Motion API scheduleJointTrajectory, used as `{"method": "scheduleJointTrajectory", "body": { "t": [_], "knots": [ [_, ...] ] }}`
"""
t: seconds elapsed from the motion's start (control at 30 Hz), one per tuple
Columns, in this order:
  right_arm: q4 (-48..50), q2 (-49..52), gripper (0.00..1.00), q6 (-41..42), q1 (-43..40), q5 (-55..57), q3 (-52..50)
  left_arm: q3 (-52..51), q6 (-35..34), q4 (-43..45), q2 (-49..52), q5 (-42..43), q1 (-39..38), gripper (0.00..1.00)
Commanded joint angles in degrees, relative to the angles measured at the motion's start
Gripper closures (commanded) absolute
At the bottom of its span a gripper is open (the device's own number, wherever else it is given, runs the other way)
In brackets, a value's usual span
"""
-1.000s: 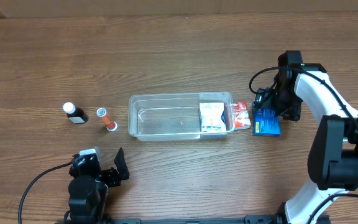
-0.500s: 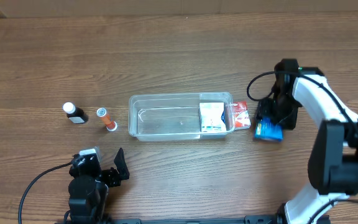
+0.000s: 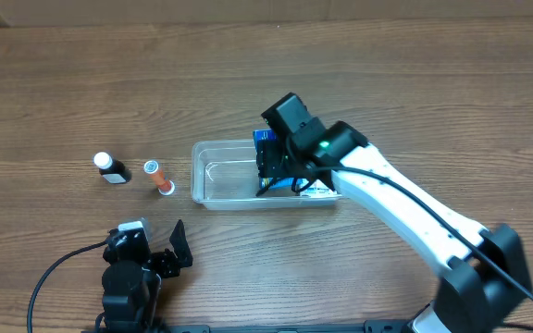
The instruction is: Pack container
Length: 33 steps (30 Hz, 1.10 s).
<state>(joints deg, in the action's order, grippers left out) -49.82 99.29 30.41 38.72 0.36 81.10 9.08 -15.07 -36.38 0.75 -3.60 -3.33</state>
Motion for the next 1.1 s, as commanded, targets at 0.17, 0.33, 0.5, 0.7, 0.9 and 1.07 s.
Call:
{"method": "scheduleJointTrajectory", "body": {
  "t": [0.17,0.33,0.5,0.7,0.9,1.07],
  "knots": [
    [-0.1,7.6,0.34,7.8,-0.2,3.9,-0.1,-0.2,-0.8,0.2,-0.5,0.3,0.4,0.00],
    [0.1,7.6,0.27,7.8,0.2,3.0,-0.1,-0.2,-0.8,0.2,-0.5,0.3,0.4,0.00],
    [0.1,7.6,0.27,7.7,0.4,-0.4,-0.1,-0.2,-0.8,0.2,-0.5,0.3,0.4,0.00],
    [0.1,7.6,0.27,7.7,0.4,-0.2,-0.1,-0.2,-0.8,0.2,-0.5,0.3,0.4,0.00],
    [0.3,7.6,0.17,3.1,0.4,0.5,0.0,-0.2,-0.8,0.2,-0.5,0.3,0.4,0.00],
    [-3.9,6.2,0.18,0.8,0.4,5.3,3.4,-0.2,-0.8,0.2,-0.5,0.3,0.4,0.00]
  ]
}}
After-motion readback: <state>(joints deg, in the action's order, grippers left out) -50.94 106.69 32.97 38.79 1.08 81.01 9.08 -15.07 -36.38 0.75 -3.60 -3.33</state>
